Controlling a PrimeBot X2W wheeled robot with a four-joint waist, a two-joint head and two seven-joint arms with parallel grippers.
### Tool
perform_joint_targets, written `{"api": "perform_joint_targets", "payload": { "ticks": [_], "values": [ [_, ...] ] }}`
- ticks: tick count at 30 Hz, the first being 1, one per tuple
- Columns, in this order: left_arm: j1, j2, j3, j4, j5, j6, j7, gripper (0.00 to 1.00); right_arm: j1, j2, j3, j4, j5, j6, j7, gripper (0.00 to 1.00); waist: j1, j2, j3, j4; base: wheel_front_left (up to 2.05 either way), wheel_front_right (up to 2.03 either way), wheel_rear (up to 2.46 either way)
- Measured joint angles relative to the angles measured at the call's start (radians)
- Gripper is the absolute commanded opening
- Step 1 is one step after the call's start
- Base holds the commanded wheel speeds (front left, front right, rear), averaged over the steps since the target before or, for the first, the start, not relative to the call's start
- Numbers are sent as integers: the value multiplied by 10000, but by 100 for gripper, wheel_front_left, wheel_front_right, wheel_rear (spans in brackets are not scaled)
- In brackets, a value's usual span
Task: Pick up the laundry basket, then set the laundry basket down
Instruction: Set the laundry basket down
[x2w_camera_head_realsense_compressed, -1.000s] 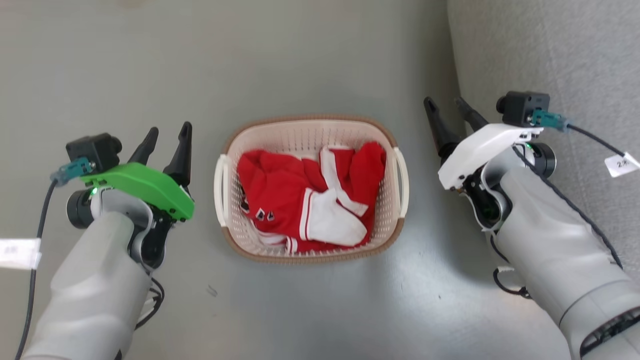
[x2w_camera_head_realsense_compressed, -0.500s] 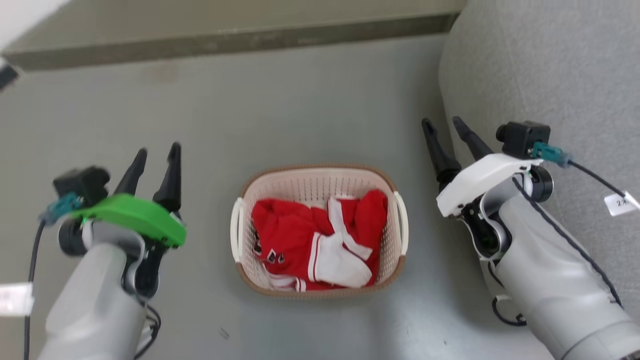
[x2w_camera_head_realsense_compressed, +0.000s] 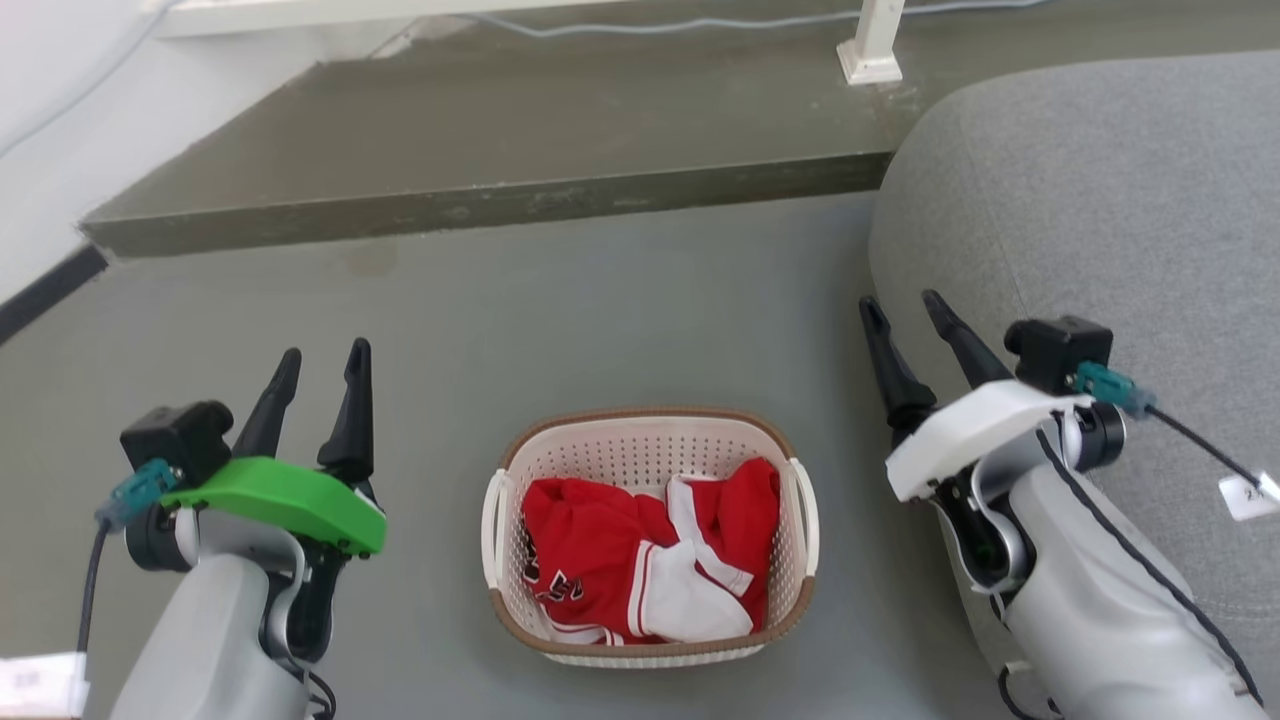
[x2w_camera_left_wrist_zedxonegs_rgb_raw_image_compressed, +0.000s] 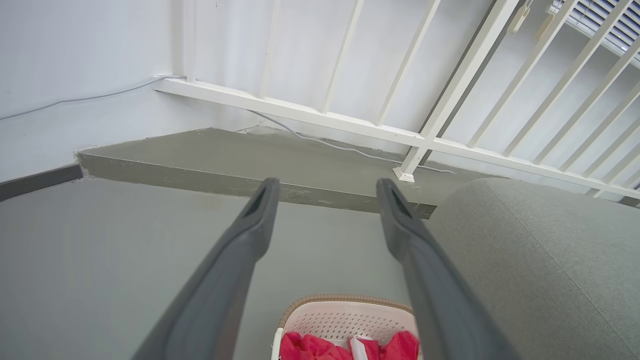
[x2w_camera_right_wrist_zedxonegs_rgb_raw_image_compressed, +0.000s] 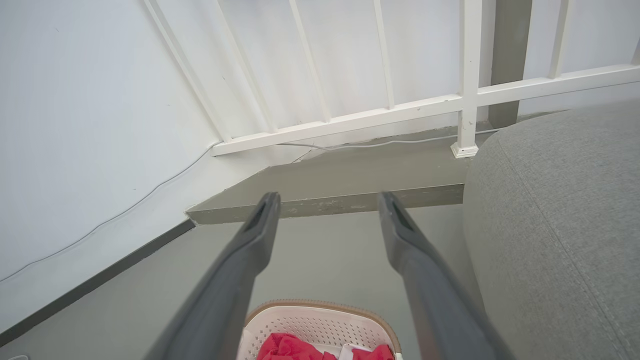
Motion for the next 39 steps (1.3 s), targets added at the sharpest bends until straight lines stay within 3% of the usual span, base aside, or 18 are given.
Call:
{"api": "perform_joint_targets", "payload": {
  "ticks": [6, 19, 39],
  "values": [
    [472, -128, 407, -598, 395, 117, 0, 100, 523, -182, -259, -637, -541, -332, 0, 100, 0, 0, -216, 71, 0, 0, 0],
    [1445, -640, 1181, -1557, 924, 123, 0, 100, 1483, -198, -529, -1697, -1183, -594, -2, 100, 0, 0, -512, 152, 0, 0, 0],
    [2127, -815, 1262, -1990, 1467, 0, 0, 100, 2200, -178, -715, -2368, -1674, -683, -2, 100, 0, 0, -653, 141, 0, 0, 0]
  ]
}}
